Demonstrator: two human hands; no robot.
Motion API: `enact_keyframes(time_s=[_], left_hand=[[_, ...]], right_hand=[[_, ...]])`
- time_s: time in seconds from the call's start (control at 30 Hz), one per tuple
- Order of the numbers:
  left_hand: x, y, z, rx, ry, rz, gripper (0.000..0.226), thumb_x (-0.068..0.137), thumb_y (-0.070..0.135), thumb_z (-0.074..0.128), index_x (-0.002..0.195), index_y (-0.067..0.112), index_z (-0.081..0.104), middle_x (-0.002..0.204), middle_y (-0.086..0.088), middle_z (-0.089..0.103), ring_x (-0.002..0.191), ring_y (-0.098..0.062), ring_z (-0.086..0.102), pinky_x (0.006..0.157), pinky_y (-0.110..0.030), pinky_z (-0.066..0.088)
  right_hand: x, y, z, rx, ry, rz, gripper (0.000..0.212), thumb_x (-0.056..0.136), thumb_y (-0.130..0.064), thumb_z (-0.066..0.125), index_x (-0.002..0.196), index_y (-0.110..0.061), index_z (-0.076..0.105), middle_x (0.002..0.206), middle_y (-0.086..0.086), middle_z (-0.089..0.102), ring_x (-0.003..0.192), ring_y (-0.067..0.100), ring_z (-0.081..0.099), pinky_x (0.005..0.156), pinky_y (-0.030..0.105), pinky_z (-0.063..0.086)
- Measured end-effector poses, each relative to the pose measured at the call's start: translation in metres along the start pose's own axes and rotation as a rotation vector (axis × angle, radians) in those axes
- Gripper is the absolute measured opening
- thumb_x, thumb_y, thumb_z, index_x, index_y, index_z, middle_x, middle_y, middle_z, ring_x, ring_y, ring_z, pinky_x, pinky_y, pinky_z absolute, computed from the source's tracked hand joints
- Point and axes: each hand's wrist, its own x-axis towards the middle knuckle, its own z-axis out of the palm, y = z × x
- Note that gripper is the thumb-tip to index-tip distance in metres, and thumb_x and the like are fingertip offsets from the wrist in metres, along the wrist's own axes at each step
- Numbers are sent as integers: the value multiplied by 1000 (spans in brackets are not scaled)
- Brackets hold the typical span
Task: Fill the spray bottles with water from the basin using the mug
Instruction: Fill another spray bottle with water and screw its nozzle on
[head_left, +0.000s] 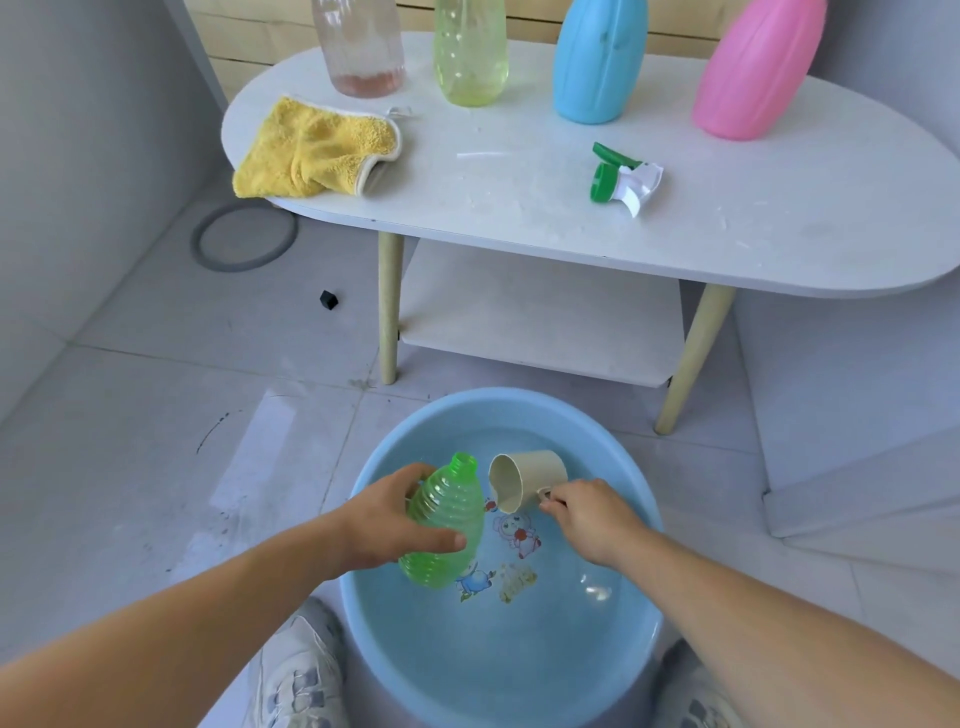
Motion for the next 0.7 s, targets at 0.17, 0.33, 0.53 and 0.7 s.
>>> enact_keyframes(time_s=[0.17, 0.33, 0.53, 0.7], left_hand=[[-1, 4, 1, -22, -16, -3, 85, 46, 52, 93, 122, 41, 57, 117, -1, 69, 106, -25, 73, 85, -50, 64], [-1, 4, 2, -39, -18, -4, 88, 45, 51, 93, 124, 43, 56, 119, -1, 69, 105, -23, 73, 84, -48, 65], [-1, 4, 4, -57, -28, -4, 87, 47, 48, 95, 124, 41, 57, 120, -3, 69, 106, -24, 74, 85, -53, 64], [-2, 6, 4, -70, -26, 0, 86, 48, 49, 94, 124, 39, 57, 120, -3, 70, 107, -25, 74, 86, -54, 64]], right_hand=[[1, 0, -1, 7, -12, 6, 45, 102, -35, 48, 60, -24, 39, 77, 3, 53, 72, 24, 46, 53, 32, 29], [3, 1, 0, 21, -21, 12, 46, 102, -35, 50, 59, -23, 38, 68, -3, 47, 69, 22, 45, 50, 27, 28], [4, 4, 3, 15, -40, 12, 45, 102, -34, 50, 60, -24, 40, 68, -3, 48, 70, 23, 47, 50, 24, 28], [4, 1, 3, 21, -55, 21, 44, 102, -34, 49, 60, -23, 41, 69, -2, 48, 71, 23, 46, 51, 25, 28]])
